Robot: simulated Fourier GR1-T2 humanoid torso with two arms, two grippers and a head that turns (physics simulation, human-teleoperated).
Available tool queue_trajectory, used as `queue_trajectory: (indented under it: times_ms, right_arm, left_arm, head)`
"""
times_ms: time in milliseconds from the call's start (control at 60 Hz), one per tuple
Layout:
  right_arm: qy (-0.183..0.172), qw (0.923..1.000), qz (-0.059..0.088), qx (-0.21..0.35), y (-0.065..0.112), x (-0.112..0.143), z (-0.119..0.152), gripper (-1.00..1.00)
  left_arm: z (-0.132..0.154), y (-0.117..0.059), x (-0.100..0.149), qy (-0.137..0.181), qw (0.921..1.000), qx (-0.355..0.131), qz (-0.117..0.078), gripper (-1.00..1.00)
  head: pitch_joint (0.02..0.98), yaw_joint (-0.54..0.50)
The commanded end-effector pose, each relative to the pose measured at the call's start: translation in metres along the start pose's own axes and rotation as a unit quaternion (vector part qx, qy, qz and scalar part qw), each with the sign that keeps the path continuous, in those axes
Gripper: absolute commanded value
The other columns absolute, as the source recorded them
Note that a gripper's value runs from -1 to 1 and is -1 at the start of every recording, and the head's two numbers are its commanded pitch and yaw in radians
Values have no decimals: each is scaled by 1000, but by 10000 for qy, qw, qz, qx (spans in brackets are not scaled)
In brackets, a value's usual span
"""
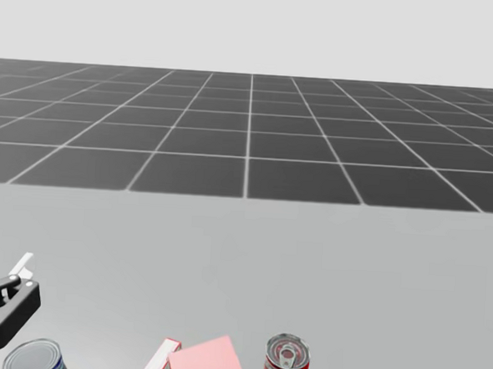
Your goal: Find the red cube and pick it up.
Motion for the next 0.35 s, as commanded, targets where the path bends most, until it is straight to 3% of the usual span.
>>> queue_trajectory:
  times_ms: [17, 350]
  right_arm:
    - [-469, 9967, -113, -655, -12, 38, -3, 1000]
    - [-1457, 9847, -253, -924, -36, 107, 11, 1000]
  left_arm:
    - [0, 0, 0, -2, 10000, 16, -10, -1000]
    - [0, -1, 0, -10, 10000, 8, -16, -1000]
  head:
    - [416, 0]
    - [408, 0]
